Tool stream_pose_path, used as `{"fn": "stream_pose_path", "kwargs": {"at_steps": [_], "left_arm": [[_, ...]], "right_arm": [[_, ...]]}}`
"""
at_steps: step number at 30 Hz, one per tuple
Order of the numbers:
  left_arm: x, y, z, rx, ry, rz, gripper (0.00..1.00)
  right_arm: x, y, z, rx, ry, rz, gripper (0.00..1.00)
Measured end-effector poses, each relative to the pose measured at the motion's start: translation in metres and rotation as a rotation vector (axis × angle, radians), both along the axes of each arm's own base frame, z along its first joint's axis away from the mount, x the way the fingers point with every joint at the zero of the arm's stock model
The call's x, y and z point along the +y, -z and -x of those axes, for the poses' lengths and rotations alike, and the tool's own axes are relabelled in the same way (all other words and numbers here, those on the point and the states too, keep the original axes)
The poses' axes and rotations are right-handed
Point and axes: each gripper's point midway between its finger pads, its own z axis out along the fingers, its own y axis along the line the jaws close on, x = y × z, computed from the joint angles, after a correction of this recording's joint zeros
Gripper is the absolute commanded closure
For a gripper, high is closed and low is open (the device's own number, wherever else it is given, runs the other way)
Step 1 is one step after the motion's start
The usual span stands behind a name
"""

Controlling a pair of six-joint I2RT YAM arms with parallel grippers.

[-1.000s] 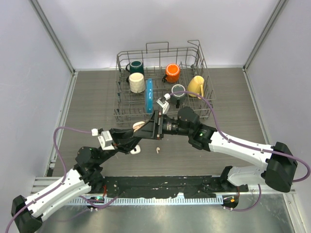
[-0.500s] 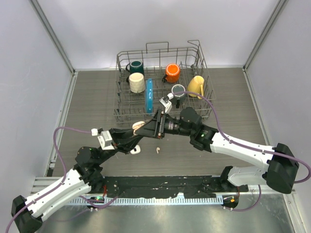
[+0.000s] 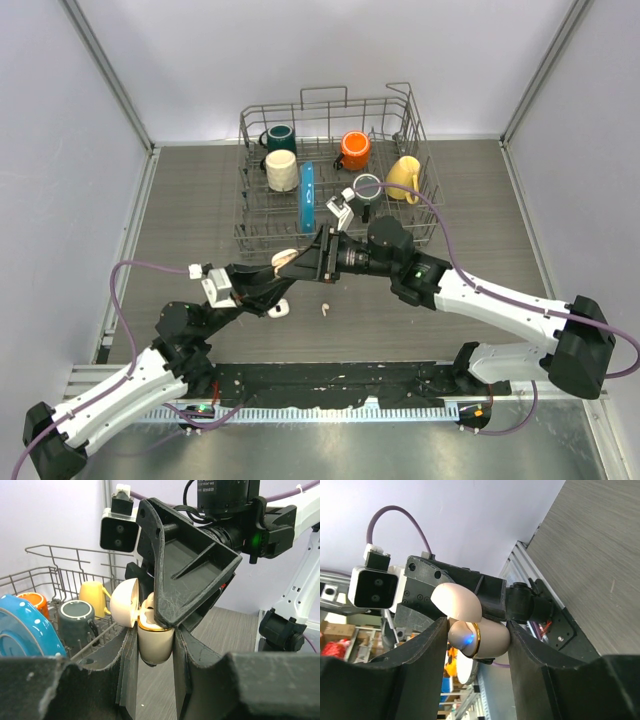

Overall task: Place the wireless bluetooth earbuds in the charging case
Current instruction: Place the earbud in the charging case, then pick up the earbud from the center of the board.

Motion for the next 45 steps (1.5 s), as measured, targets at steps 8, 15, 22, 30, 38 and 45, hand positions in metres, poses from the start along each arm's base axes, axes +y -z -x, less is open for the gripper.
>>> {"fn": "stream_pose_path", "kwargs": {"at_steps": [8,15,22,30,38,45], "left_arm": [[-0.002,0.004,-0.002,0.012,-0.002,-0.011,1.0],[-0.003,0.007,-0.004,0.025,-0.001,-0.02,1.0],[-0.001,0.005,-0.003,0.021,-0.007,-0.01,1.0],[0.006,0.002,-0.002,0.016,-0.028,0.016,1.0],[0.022,-0.001,0.002,0.011,-0.068,0.044,1.0],[0.034,-0.001,0.007,0.012,-0.093,0.052,1.0]], "right_arm": [[-0.003,0.004,-0.003,-0.071,0.002,0.093,0.78],[-0.005,0.007,-0.005,-0.096,0.005,0.121,0.44],[-0.011,0.004,-0.009,-0.125,0.045,0.131,0.22],[-0.031,-0.022,-0.011,-0.202,0.125,0.1,0.21],[-0.073,-0.019,-0.02,-0.23,0.297,0.158,0.46],[-0.096,0.069,-0.052,-0.076,0.482,0.49,0.57]]}}
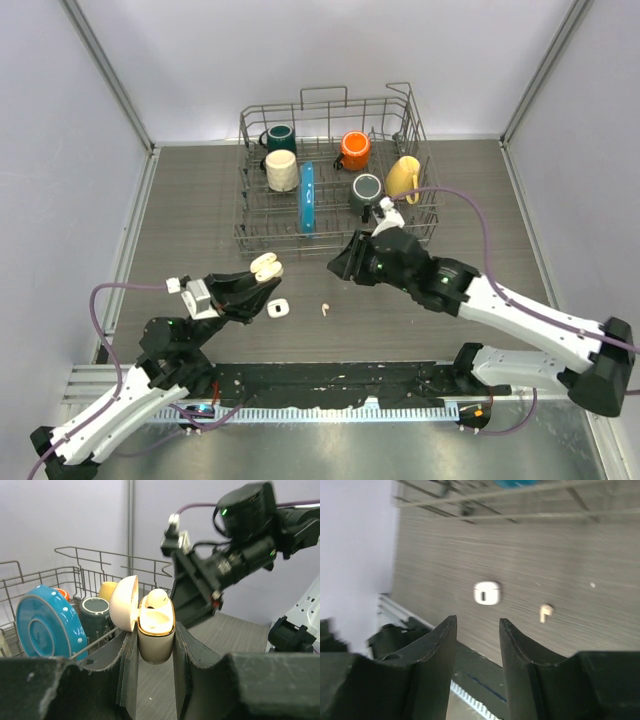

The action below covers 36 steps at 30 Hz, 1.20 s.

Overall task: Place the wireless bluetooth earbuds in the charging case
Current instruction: Pick up the earbud from the center of the board.

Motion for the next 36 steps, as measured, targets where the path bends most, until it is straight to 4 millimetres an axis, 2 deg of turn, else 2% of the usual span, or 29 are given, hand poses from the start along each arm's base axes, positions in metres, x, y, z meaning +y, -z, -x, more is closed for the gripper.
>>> {"fn": "stream_pose_path", "kwargs": {"at_steps": [5,8,12,16,21,36], "left_arm": [[0.005,0.003,0.002,0.009,-0.009,-0.003,1.0],[0.006,0.005,0.002,0.014,-0.013,-0.007,1.0],[0.005,0.009,0.002,0.025,-0.013,-0.019,1.0],[0.005,0.011,0.001,0.032,-0.012,-0.026,1.0],[0.004,0.012,0.001,0.034,-0.012,-0.029,1.0],[0.01,0.018,0.004,0.036,-0.019,-0.032,1.0]], "right_arm": [[-0.007,0.085,-0.001,0.177,0.086,0.191,0.57],[-0.011,0.117,0.005,0.235,0.12,0.273,0.55],[-0.008,0.143,0.01,0.257,0.137,0.355,0.55],[0.0,0.157,0.01,0.254,0.145,0.432,0.52],[0.011,0.161,0.007,0.248,0.147,0.456,0.53],[0.015,0.191,0.006,0.299,0.17,0.514,0.59]]}}
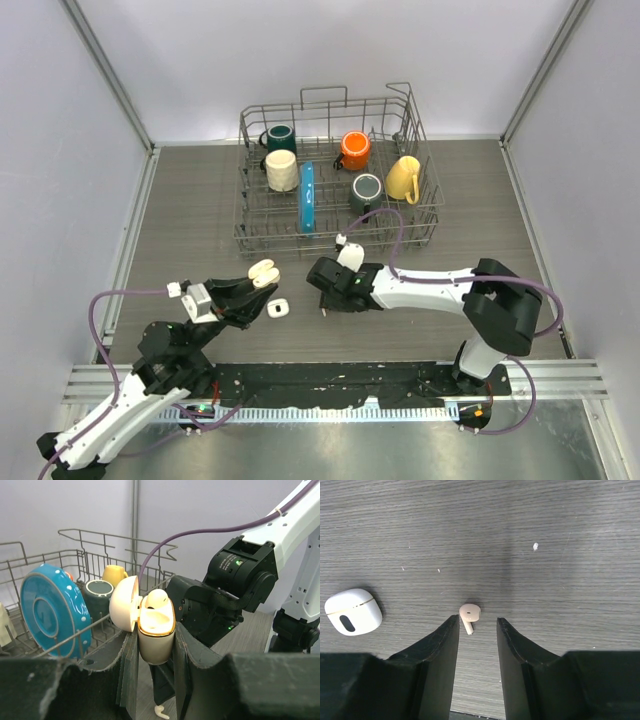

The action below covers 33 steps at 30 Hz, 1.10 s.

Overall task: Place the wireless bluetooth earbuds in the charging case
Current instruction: Pick up the earbud from the center of the board.

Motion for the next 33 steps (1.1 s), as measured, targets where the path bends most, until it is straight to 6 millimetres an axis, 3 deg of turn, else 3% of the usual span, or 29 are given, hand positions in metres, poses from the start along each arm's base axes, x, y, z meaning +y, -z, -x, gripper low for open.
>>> {"fn": "stream_pose_path", "kwargs": {"at_steps": [7,33], "left_arm": [[-0.003,0.014,-0.004,0.025,-0.005,-0.023,1.0],[-0.003,0.016,-0.004,0.03,-0.006,-0.029,1.0]], "right_arm": [[0.005,0.007,-0.001,0.015,-0.003,0.011,0.59],[0.013,0.021,-0.003,0.038,-0.004,0.028,0.64]]}}
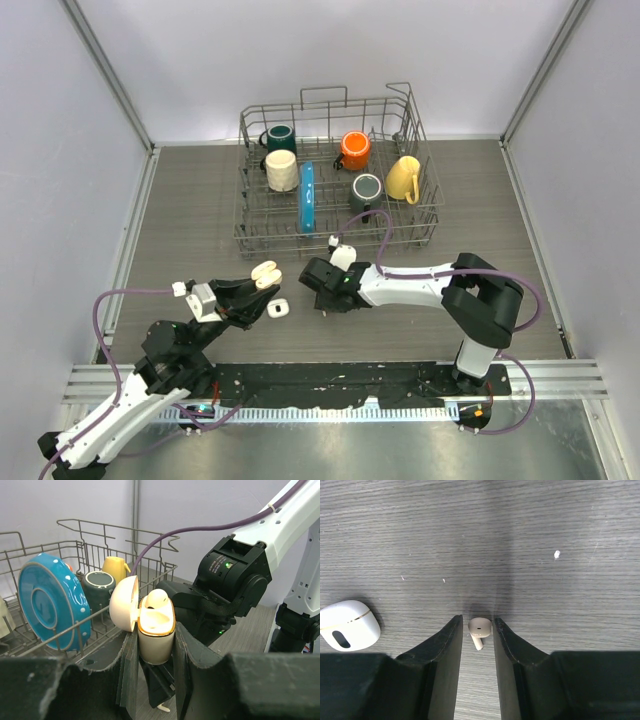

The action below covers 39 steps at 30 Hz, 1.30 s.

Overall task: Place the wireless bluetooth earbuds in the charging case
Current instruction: Pick up the earbud from the center of the board.

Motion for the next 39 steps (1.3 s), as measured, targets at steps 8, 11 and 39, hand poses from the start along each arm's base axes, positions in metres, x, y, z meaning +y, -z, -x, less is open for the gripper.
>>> {"fn": "stream_pose_path", "kwargs": {"at_steps": [8,11,39], "left_arm": [[0.001,0.0,-0.001,0.002,-0.006,0.001,1.0],[0.001,0.0,-0.001,0.002,-0.006,0.002,1.0],[0.004,-0.001,-0.005,0.009,-0.031,0.011,1.0]], "right_arm": [[0.0,-0.001,0.0,0.0,0.001,0.0,0.66],[0.0,-0.001,0.0,0.0,0.001,0.0,0.68],[-0.008,-0.053,-0.011,-0.18,0.029,-0.147,0.99]]}}
